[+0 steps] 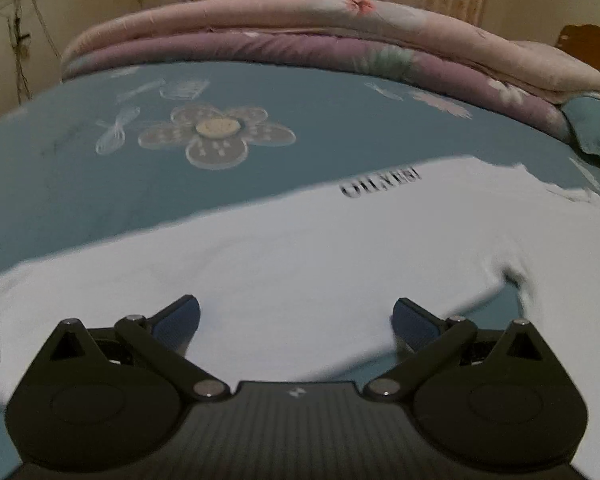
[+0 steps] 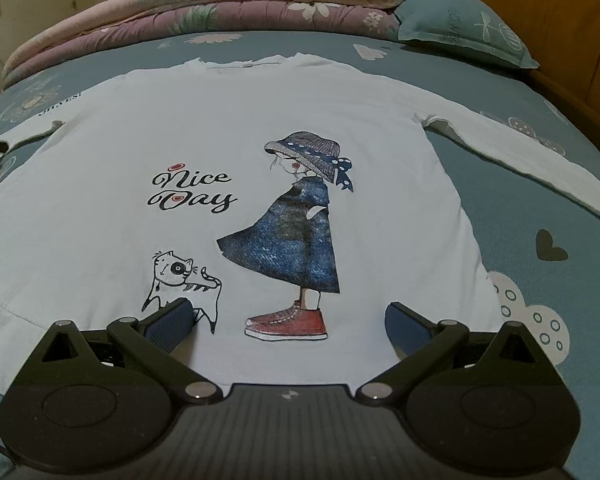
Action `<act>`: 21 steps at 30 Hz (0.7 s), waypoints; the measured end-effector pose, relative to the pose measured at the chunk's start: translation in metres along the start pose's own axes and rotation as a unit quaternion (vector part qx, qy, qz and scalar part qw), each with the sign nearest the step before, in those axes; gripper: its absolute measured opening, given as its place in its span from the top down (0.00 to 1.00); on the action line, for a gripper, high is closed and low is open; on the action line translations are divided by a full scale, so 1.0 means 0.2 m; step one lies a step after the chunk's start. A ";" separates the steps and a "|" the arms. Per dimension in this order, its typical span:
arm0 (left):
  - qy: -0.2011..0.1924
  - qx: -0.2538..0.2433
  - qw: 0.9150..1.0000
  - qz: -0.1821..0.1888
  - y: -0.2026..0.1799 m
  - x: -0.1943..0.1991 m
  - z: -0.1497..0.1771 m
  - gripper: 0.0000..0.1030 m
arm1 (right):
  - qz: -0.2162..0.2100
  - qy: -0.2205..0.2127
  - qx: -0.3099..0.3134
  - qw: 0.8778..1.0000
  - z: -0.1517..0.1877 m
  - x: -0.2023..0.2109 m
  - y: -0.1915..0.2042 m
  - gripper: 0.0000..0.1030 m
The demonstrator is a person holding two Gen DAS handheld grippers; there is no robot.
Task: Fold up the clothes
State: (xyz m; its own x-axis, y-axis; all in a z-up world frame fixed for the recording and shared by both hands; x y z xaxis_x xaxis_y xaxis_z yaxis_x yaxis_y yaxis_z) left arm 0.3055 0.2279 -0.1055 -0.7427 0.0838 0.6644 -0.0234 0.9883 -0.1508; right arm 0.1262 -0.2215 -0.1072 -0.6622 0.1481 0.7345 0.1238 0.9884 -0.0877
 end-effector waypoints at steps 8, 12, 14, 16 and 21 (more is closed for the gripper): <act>-0.026 0.112 0.993 0.028 0.15 0.25 0.03 0.01 | 0.003 0.001 -0.002 1.000 0.00 0.00 0.00 0.00; -0.071 0.211 0.973 0.054 0.28 0.36 0.06 0.01 | 0.005 0.001 -0.005 1.000 0.00 0.00 0.00 0.00; -0.078 0.228 0.969 0.058 0.31 0.38 0.09 0.01 | 0.005 0.001 -0.005 1.000 0.00 0.00 0.00 0.00; -0.075 0.252 0.962 0.071 0.35 0.39 0.14 0.01 | 0.004 0.000 -0.005 1.000 0.00 0.00 0.00 0.00; -0.083 0.325 0.937 0.103 0.47 0.38 0.21 0.01 | 0.006 0.000 -0.008 1.000 0.00 0.00 0.00 0.00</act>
State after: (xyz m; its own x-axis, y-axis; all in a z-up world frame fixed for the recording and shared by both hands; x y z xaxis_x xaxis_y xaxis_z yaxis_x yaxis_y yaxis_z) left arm 0.2197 0.3209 -0.1000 -0.8685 0.1907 0.4575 -0.2298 0.6628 -0.7126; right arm 0.1264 -0.2217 -0.1073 -0.6610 0.1595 0.7332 0.1431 0.9860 -0.0855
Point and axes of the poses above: each gripper's, at about its wrist camera, not at the fingertips, and x roughly against the way its jaws point, y to its left, z to its underside, the point moved 4 cm from there along -x, roughly the way its jaws point, and after that the axes turned 7 degrees about z, right-handed, at the moved point
